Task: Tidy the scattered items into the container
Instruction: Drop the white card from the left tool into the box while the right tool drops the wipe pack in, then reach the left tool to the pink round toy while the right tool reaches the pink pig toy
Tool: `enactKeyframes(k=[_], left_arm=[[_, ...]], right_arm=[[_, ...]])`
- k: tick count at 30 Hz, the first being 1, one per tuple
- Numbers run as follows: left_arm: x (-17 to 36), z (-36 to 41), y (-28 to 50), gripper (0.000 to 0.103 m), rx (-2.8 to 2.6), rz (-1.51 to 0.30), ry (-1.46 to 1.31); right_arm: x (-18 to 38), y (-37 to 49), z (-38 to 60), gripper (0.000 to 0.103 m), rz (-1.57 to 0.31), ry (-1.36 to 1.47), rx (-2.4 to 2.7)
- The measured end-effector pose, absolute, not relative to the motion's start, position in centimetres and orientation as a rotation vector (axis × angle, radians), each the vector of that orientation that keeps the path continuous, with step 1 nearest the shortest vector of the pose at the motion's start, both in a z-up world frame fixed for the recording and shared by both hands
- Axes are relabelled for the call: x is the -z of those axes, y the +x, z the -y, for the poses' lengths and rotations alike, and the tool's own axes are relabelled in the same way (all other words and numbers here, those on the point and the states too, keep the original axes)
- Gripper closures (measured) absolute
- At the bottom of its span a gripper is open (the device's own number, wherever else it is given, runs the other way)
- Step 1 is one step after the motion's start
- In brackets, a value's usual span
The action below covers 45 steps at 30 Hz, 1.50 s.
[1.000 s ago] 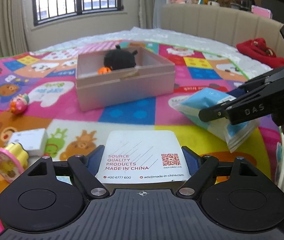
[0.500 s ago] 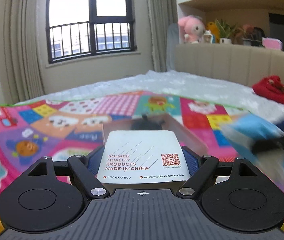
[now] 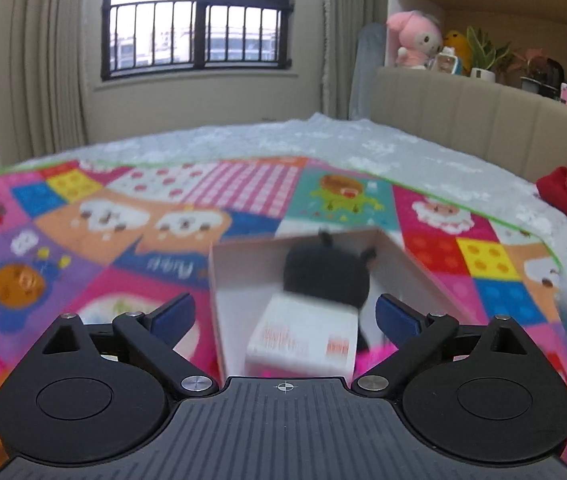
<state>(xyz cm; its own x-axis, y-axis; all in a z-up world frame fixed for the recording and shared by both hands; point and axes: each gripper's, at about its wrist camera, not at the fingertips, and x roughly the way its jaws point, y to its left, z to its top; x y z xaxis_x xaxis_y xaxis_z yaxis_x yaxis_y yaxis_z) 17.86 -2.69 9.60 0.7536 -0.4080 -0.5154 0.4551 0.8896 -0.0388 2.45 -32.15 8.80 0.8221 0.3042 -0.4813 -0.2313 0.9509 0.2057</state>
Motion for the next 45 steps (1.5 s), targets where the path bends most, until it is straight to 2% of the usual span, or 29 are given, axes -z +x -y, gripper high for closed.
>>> enactKeyframes(k=[9, 11, 18, 19, 22, 23, 25, 29, 37, 39, 43, 45], left_arm=[[-5.5, 0.3, 14.5, 0.002, 0.539, -0.614, -0.080], [-5.4, 0.6, 13.9, 0.002, 0.540, -0.604, -0.086], [-5.8, 1.9, 12.1, 0.001, 0.641, -0.611, -0.090], [-5.9, 2.0, 11.4, 0.001, 0.643, -0.601, -0.078], [-6.5, 1.9, 9.2, 0.001, 0.600, -0.562, -0.053], [-6.7, 1.6, 8.4, 0.001, 0.569, -0.550, -0.049], [-7.1, 1.0, 7.2, 0.000, 0.519, -0.535, -0.056], [-7.0, -0.7, 5.5, 0.000, 0.406, -0.521, -0.061], [-6.4, -6.6, 4.1, 0.000, 0.112, -0.469, -0.025], [-5.9, -8.5, 3.9, 0.000, 0.039, -0.464, -0.039], [-4.1, -11.5, 3.9, 0.000, -0.016, -0.522, -0.146], [-2.5, -12.2, 3.7, 0.000, -0.035, -0.554, -0.167]], right_arm=[[-8.0, 13.7, 29.5, 0.049, -0.528, 0.189, -0.264], [-7.3, 15.4, 28.9, 0.031, -0.557, 0.172, -0.255], [-7.5, 14.5, 29.4, 0.031, -0.498, 0.122, -0.195], [-7.3, 14.4, 29.3, 0.034, -0.509, 0.108, -0.192], [-5.6, 14.5, 28.3, 0.057, -0.582, 0.034, -0.169], [-4.8, 14.9, 28.0, 0.059, -0.613, 0.021, -0.144], [-3.1, 15.7, 27.7, 0.059, -0.668, 0.072, -0.117], [-2.4, 16.1, 26.5, 0.057, -0.656, 0.126, -0.160], [-3.3, 15.0, 24.0, 0.055, -0.609, -0.084, -0.089], [-4.3, 14.1, 22.7, 0.052, -0.566, -0.153, -0.090], [-6.7, 13.0, 18.7, 0.029, -0.525, -0.171, -0.220], [-7.3, 13.2, 15.9, 0.024, -0.548, -0.160, -0.319]])
